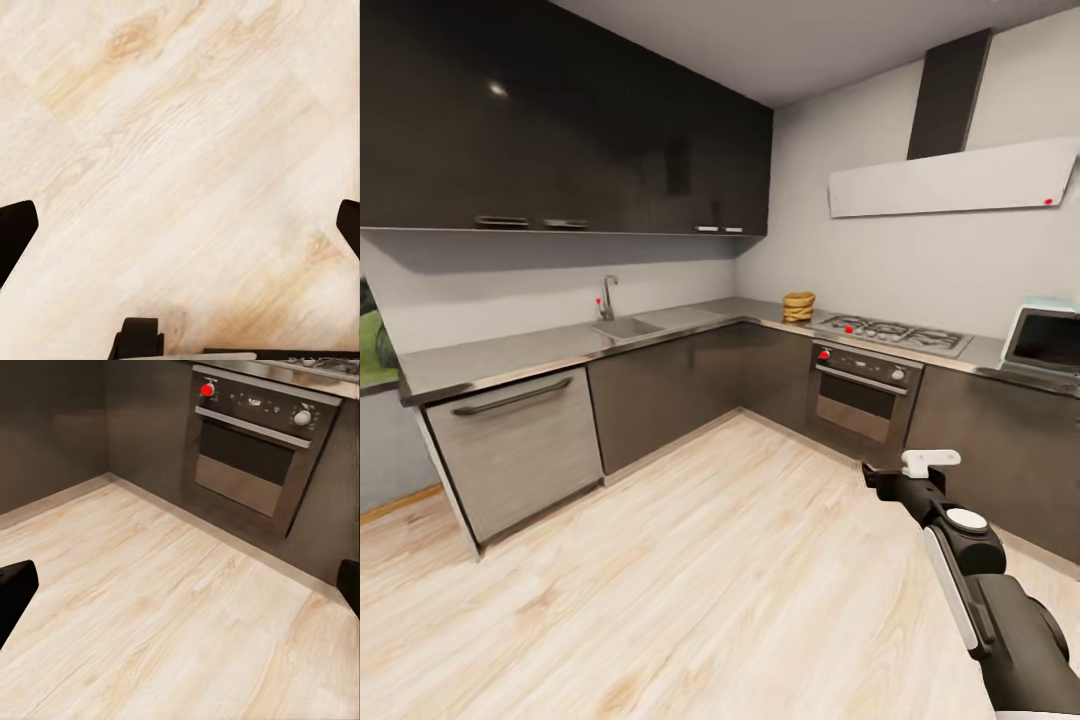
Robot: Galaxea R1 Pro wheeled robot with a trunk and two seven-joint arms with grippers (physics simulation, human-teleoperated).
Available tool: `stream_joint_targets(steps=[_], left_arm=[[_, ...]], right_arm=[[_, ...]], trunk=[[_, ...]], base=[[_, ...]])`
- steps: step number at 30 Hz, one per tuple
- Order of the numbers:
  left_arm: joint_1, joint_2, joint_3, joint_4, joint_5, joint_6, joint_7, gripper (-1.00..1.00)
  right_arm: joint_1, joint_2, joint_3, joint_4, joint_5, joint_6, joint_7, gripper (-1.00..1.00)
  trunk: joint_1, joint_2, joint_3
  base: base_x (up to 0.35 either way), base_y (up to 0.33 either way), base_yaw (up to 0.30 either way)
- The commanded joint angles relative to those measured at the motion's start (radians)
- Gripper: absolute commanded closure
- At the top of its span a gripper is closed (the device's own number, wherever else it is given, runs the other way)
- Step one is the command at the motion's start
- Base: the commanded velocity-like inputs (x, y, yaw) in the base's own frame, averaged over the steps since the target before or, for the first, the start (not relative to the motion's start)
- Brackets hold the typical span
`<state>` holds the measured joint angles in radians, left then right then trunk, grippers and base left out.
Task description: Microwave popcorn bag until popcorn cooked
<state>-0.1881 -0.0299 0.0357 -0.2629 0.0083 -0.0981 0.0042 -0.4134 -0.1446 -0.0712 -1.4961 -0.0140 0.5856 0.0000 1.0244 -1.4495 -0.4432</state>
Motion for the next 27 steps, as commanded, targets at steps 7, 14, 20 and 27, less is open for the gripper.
stream_joint_targets(steps=[7, 14, 20, 27], left_arm=[[-0.001, 0.001, 0.003, 0.001, 0.001, -0.003, 0.0, -1.0], [-0.001, 0.001, 0.003, 0.001, 0.001, -0.003, 0.0, -1.0], [-0.001, 0.002, 0.003, 0.001, 0.001, -0.003, 0.0, -1.0], [-0.001, 0.002, 0.003, 0.001, 0.001, -0.003, 0.0, -1.0]], right_arm=[[-0.001, 0.0, 0.002, -0.001, -0.001, 0.005, 0.0, -1.0], [-0.001, 0.0, 0.003, -0.001, -0.001, 0.005, 0.0, -1.0], [-0.001, 0.0, 0.014, -0.001, -0.001, 0.005, 0.0, -1.0], [-0.001, -0.001, 0.016, -0.003, -0.001, 0.005, 0.0, -1.0]], trunk=[[0.001, -0.001, -0.001], [0.001, -0.001, -0.001], [0.001, -0.001, -0.001], [0.001, -0.001, -0.001]], base=[[0.341, -0.023, -0.29], [0.34, -0.133, -0.29], [0.135, -0.07, -0.29], [0.005, -0.003, -0.29]])
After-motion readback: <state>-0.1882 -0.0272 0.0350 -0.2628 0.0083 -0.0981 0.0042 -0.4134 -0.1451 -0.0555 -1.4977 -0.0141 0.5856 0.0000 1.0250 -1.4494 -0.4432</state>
